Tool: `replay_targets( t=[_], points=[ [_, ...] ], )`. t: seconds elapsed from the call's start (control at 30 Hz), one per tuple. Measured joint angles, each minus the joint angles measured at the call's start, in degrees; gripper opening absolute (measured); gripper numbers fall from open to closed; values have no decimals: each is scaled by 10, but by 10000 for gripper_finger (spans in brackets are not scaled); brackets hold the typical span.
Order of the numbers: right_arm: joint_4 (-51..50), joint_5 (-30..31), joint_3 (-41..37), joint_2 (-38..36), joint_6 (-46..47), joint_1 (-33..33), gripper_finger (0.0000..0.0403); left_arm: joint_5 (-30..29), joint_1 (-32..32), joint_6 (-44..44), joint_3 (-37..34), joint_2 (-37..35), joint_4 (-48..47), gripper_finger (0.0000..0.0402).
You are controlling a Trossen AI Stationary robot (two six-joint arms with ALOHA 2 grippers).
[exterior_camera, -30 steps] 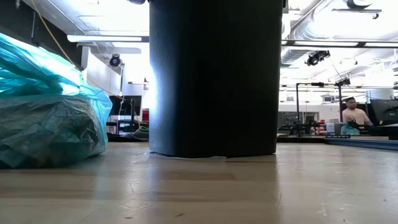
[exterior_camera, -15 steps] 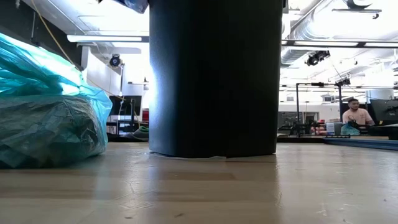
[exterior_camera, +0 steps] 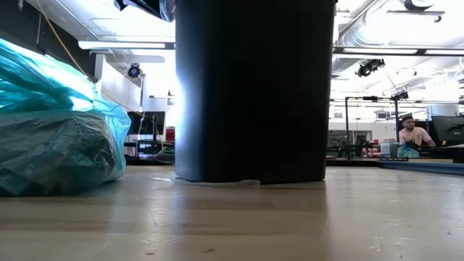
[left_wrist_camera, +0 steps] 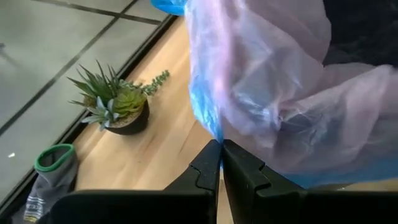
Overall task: Place trash/remove bag and relplace
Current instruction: Put the pink trash bag into the trash bin
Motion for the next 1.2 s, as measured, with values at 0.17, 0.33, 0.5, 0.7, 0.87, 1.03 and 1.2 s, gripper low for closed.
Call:
replay_targets(
  t=[0.17,0.33,0.5,0.7,0.87,1.03,1.2],
  points=[
    [-20,54,-1,53,1,16,0,21,2,5,0,18,8,0],
    [-23,105,-1,82,15,16,0,34,2,5,0,38,10,0],
    [-23,144,-1,87,35,17,0,32,5,7,0,58,8,0],
    [-29,140,-1,88,62,15,0,25,25,11,0,82,0,0],
    [-68,106,-2,88,105,11,0,19,40,11,0,103,-7,0],
    [-71,95,-2,88,115,15,0,16,40,5,0,107,-5,0],
    [-71,66,-1,87,130,15,1,17,39,-16,0,99,-5,2]
  ],
)
